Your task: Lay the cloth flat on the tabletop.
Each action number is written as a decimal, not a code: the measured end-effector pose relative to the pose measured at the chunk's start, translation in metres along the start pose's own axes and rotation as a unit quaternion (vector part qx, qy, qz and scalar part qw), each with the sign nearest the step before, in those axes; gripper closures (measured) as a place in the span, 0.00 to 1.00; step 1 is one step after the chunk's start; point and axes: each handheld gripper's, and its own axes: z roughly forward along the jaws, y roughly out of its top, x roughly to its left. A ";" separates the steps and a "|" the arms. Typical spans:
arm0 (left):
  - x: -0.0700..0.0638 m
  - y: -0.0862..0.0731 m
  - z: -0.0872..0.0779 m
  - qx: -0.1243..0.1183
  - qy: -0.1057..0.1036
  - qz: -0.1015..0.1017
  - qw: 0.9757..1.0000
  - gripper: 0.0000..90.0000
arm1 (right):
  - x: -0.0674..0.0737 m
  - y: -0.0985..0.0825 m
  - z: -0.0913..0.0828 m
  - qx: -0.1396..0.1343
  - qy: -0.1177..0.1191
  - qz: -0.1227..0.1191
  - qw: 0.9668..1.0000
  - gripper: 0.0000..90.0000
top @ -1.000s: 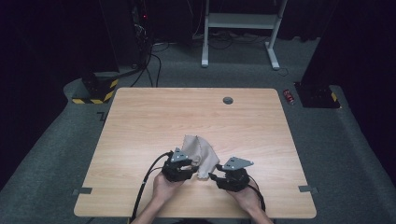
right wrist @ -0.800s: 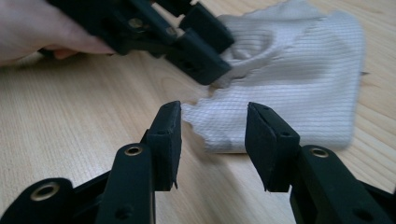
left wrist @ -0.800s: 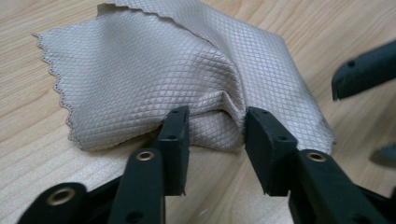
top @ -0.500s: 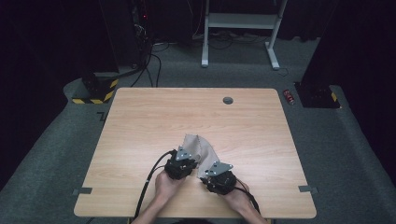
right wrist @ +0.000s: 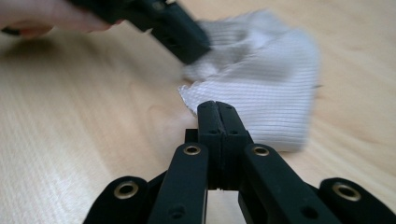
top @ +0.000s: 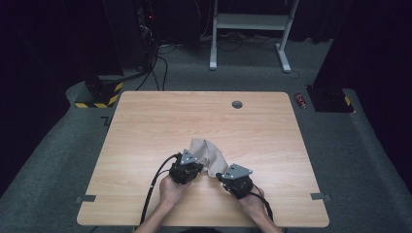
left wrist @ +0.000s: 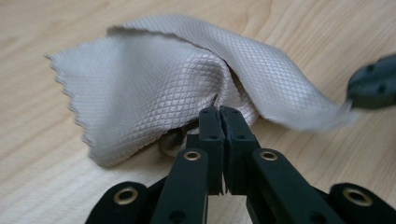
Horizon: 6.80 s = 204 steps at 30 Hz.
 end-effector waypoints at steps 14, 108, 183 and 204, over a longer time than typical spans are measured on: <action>0.018 0.020 -0.001 -0.014 0.036 -0.007 0.999 0.98 | -0.054 -0.036 -0.029 -0.007 -0.076 0.138 0.987 1.00; -0.005 0.019 0.016 0.059 0.044 0.033 0.997 0.64 | -0.059 -0.001 -0.002 0.024 0.006 0.125 0.992 0.82; 0.017 0.011 -0.003 0.079 -0.005 0.024 0.997 0.97 | -0.100 0.007 0.044 0.108 -0.062 0.126 0.984 0.98; 0.021 0.014 -0.013 0.058 -0.012 -0.032 0.998 0.72 | -0.104 -0.016 -0.003 0.077 -0.081 0.153 0.982 0.75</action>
